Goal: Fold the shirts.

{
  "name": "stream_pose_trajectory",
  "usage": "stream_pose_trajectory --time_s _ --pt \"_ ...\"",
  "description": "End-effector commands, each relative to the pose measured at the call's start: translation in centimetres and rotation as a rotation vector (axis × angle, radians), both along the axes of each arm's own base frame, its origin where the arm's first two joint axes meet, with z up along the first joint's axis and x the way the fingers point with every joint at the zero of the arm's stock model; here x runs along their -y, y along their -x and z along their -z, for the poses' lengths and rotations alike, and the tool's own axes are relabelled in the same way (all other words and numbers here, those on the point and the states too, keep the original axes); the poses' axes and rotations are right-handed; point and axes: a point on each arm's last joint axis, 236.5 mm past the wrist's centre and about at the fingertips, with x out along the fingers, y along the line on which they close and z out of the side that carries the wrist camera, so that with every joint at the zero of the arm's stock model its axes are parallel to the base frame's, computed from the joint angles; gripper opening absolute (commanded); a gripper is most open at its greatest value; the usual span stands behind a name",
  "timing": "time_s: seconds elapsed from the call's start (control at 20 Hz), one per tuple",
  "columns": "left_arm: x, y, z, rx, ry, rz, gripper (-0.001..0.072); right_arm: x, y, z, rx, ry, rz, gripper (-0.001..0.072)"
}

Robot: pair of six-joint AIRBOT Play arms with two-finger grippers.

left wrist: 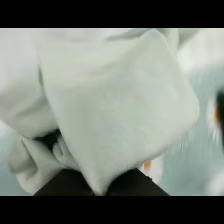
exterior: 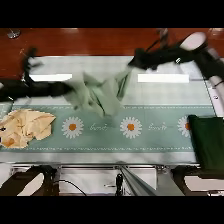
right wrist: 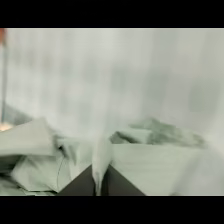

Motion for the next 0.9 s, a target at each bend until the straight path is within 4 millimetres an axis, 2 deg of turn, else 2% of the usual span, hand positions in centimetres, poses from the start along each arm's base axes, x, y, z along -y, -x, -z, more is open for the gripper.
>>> stream_pose_trajectory --time_s 0.0,0.1,0.15,0.2,0.3,0.4,0.5,0.65,0.75,0.8,0.85 --pt "-5.8 -3.2 -17.7 0.394 0.028 -0.201 0.0028 6.4 1.9 -16.3 0.371 0.113 0.111 0.0019" --pt "-7.1 -1.4 -25.4 0.566 0.008 -0.238 0.0027 8.5 6.0 -22.9 0.541 0.171 0.157 0.0019" --pt "-7.4 0.0 -28.3 0.634 -0.014 -0.241 0.0028 9.5 8.7 -25.4 0.616 0.206 0.179 0.0019" --pt "-7.5 1.4 -30.1 0.677 -0.039 -0.239 0.0027 10.6 11.3 -27.2 0.671 0.246 0.207 0.0019" --pt "-7.1 4.2 -31.6 0.704 -0.093 -0.212 0.0028 12.9 16.9 -30.2 0.762 0.323 0.272 0.002" --pt "-6.5 6.8 -31.0 0.673 -0.143 -0.181 0.0028 15.0 22.2 -32.0 0.827 0.383 0.334 0.0019" --pt "-6.1 9.3 -29.7 0.639 -0.215 -0.158 0.0028 16.2 27.0 -32.3 0.844 0.421 0.361 0.0019" --pt "-5.5 13.1 -29.2 0.628 -0.277 -0.162 0.0028 18.0 32.3 -29.4 0.745 0.479 0.384 0.0019" --pt "-4.2 14.5 -28.0 0.614 -0.262 -0.116 0.0028 18.6 33.8 -26.7 0.663 0.49 0.393 0.0019" --pt "-3.5 14.7 -26.4 0.577 -0.244 -0.079 0.0028 18.7 33.9 -24.8 0.604 0.491 0.392 0.0019" --pt "-2.8 14.6 -23.8 0.507 -0.224 -0.032 0.0028 18.7 33.7 -22.4 0.532 0.495 0.381 0.002"
